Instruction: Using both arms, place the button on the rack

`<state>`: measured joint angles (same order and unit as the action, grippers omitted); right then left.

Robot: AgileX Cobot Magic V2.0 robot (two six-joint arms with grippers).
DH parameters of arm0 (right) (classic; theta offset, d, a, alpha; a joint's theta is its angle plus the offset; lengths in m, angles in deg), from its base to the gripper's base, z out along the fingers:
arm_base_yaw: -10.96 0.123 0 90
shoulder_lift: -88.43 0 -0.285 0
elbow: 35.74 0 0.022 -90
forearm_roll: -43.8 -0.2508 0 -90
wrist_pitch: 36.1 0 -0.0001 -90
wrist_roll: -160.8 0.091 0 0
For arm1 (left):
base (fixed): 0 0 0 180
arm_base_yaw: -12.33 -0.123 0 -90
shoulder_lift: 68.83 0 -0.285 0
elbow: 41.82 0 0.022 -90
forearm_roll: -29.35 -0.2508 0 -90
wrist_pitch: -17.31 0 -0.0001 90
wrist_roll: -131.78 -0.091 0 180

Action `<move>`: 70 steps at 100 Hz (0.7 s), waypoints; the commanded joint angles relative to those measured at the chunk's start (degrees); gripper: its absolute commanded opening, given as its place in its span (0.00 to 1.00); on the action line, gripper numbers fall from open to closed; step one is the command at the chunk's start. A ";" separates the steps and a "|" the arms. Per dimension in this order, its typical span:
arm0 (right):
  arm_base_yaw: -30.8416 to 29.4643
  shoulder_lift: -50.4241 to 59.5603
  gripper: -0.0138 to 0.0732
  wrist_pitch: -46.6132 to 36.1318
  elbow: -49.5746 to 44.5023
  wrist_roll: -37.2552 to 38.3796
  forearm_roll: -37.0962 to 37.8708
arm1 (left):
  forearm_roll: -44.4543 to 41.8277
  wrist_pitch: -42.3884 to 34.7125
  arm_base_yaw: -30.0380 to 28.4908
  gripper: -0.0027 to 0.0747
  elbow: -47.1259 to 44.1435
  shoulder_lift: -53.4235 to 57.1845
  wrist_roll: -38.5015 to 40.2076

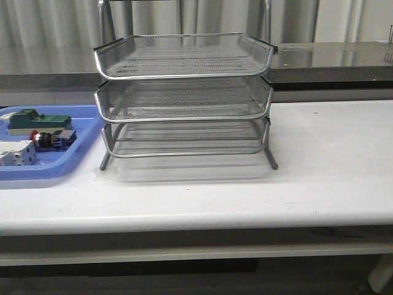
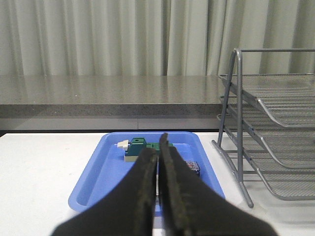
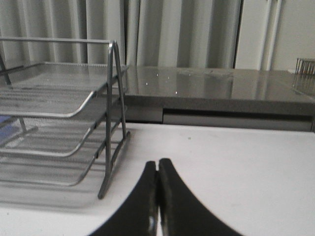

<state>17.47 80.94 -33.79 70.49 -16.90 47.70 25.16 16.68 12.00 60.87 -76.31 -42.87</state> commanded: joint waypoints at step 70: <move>-0.32 -37.80 0.09 35.43 40.57 -0.29 -7.77 | 0.34 -4.61 0.08 0.04 -2.67 1.90 0.44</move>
<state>17.47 46.60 4.86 108.62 -16.79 42.01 25.16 16.68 12.00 60.87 -76.31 -42.87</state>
